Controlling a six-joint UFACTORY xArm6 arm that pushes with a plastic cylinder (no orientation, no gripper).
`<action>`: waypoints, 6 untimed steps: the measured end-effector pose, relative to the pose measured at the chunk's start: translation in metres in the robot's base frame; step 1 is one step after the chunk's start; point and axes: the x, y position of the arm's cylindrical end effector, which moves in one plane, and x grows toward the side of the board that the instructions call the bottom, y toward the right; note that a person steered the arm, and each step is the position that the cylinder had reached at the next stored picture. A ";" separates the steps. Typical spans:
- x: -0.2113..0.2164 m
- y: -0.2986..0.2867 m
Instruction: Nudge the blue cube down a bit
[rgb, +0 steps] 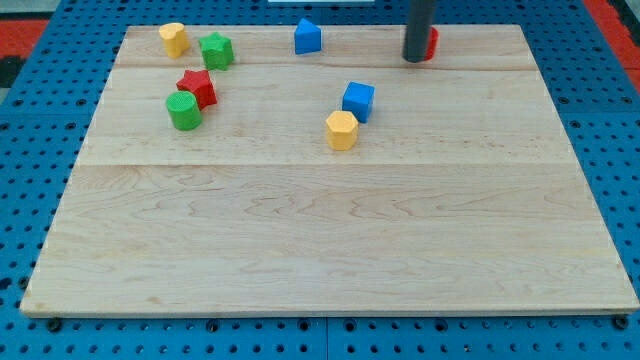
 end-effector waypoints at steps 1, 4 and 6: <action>0.000 0.012; 0.056 -0.037; 0.094 -0.078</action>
